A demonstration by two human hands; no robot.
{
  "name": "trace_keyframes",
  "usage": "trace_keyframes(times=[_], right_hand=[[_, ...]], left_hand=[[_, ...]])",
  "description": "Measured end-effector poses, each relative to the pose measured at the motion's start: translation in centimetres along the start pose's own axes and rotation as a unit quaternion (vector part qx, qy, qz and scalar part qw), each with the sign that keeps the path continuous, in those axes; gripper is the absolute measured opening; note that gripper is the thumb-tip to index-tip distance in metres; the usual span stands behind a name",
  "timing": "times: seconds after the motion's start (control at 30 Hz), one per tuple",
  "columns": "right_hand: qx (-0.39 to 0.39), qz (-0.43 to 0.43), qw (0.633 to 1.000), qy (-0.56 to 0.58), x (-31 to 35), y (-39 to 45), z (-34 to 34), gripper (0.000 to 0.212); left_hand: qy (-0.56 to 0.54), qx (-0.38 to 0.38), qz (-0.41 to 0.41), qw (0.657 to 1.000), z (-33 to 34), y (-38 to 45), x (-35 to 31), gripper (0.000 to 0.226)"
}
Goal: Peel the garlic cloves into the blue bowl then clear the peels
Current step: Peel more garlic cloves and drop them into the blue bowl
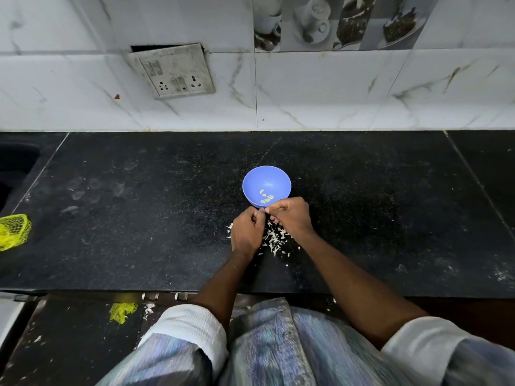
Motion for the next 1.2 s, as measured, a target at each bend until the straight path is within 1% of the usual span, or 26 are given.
trace_keyframes(times=[0.07, 0.17, 0.27, 0.37, 0.43, 0.53, 0.63, 0.7, 0.77, 0.83, 0.9, 0.97, 1.07, 1.13, 1.2], right_hand=[[-0.029, -0.001, 1.0, 0.007, -0.1, 0.1, -0.5, 0.007], [-0.046, -0.008, 0.999, 0.012, -0.1, 0.4, -0.9, 0.012], [-0.021, -0.013, 1.0, 0.013, 0.1, 0.9, -0.5, 0.016], [0.024, -0.008, 1.0, 0.012, 0.1, 0.8, 0.2, 0.02], [0.057, -0.01, 0.998, 0.017, 0.2, 0.8, 0.5, 0.027], [0.077, -0.017, 0.997, 0.024, 0.5, 0.8, 0.4, 0.033], [0.054, -0.029, 0.998, 0.018, 0.7, 0.7, 0.1, 0.022], [0.019, -0.028, 0.999, 0.007, 0.9, 0.8, -0.4, 0.011], [-0.013, -0.024, 1.0, 0.008, 1.1, 1.1, -0.7, 0.004], [-0.041, -0.016, 0.999, 0.02, 1.3, 1.3, -1.0, 0.004], [-0.05, -0.017, 0.998, 0.027, 1.6, 1.5, -1.0, 0.008], [-0.029, -0.025, 0.999, 0.034, 1.7, 1.5, -0.7, 0.014], [0.02, -0.017, 0.998, 0.058, 1.4, 1.5, 0.0, 0.033], [0.055, -0.012, 0.996, 0.075, 1.1, 1.4, 0.5, 0.035], [0.069, -0.008, 0.994, 0.079, 1.0, 1.3, 0.6, 0.031]], left_hand=[[-0.002, 0.002, -0.006, 1.0, -0.1, 0.1, 0.4, 0.038], [-0.012, 0.04, -0.013, 0.999, 0.4, 0.2, 1.0, 0.023], [0.005, 0.059, -0.01, 0.998, 0.5, 0.7, 0.8, 0.024], [0.026, 0.058, -0.005, 0.998, 0.5, 0.7, 0.6, 0.021], [0.031, 0.059, -0.006, 0.998, 0.5, 0.7, 0.6, 0.018], [0.031, 0.06, -0.008, 0.998, 0.4, 0.9, 1.0, 0.014], [0.033, 0.056, -0.006, 0.998, 0.4, 0.9, 1.3, 0.01], [0.044, 0.053, -0.009, 0.998, 0.3, 0.9, 1.1, 0.009], [0.053, 0.052, -0.009, 0.997, 0.3, 0.8, 0.7, 0.008], [0.053, 0.057, 0.002, 0.997, 0.4, 0.8, 0.2, 0.009], [0.032, 0.054, 0.009, 0.998, 0.5, 1.0, 0.0, 0.009], [0.0, 0.026, 0.013, 1.0, 0.1, 1.2, -0.3, 0.009], [-0.042, -0.026, 0.03, 0.998, -0.8, 1.5, -1.0, 0.009], [-0.051, -0.036, 0.045, 0.997, -1.1, 1.4, -1.5, 0.009], [-0.045, -0.033, 0.059, 0.997, -1.0, 1.3, -1.6, 0.01]])
Point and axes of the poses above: each hand's wrist, its own y-axis towards the middle knuckle, its own z-axis out of the palm, x = y × z, the point moved 7 cm from there along y, towards the middle knuckle, and after that the axes turned 5 degrees about -y, right-handed, at the moved point
